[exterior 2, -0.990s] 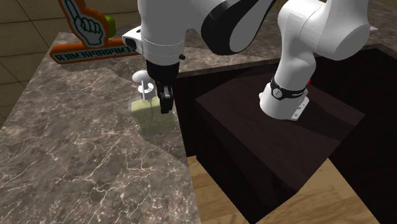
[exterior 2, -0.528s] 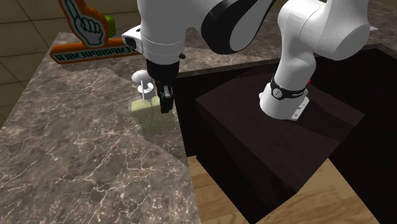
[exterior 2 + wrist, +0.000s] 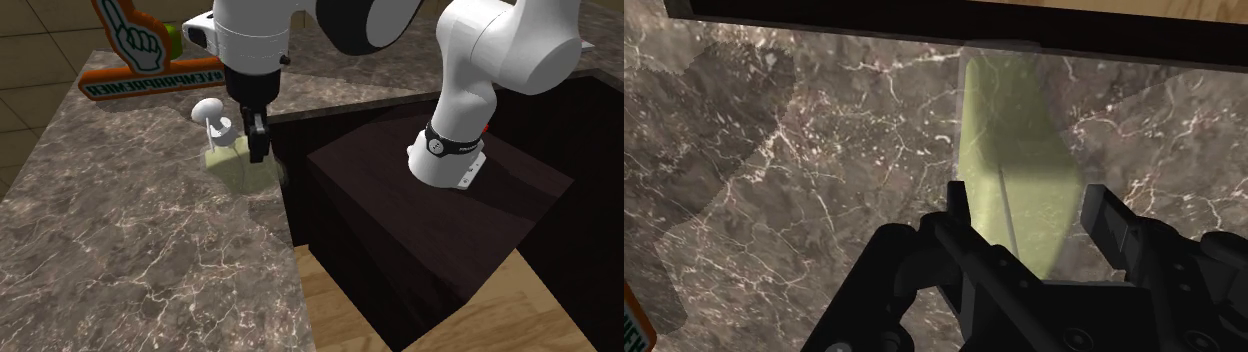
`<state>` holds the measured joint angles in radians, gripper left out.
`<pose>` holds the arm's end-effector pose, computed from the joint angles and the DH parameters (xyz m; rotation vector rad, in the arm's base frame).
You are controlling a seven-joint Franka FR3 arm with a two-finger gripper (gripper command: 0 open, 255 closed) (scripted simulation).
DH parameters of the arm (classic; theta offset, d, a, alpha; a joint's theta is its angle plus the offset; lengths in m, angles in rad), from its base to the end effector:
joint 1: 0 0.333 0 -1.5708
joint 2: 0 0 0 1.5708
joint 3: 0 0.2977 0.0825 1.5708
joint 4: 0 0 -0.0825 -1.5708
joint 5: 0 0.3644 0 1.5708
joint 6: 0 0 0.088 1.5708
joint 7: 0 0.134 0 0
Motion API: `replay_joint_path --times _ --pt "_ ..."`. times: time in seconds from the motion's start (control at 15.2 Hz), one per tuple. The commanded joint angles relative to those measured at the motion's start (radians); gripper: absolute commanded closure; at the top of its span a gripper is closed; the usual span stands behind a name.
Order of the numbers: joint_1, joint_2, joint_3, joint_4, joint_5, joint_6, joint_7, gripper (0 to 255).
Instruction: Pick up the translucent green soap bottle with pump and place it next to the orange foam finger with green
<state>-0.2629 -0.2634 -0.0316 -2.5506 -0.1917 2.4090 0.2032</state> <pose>0.4151 -0.1303 0.3428 2.9537 -0.5409 0.1744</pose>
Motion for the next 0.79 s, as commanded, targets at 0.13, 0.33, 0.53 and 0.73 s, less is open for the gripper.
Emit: replay_joint_path --times 0.13,0.33,0.53,0.73 --pt "0.004 -0.032 0.0 0.033 0.011 -0.065 -0.012 255" --pt "0.006 -0.054 0.0 0.056 0.017 -0.109 -0.019 255" --pt "0.008 -0.074 0.001 0.081 0.023 -0.153 -0.026 255" --pt "0.01 -0.091 0.001 0.107 0.027 -0.197 -0.033 255"
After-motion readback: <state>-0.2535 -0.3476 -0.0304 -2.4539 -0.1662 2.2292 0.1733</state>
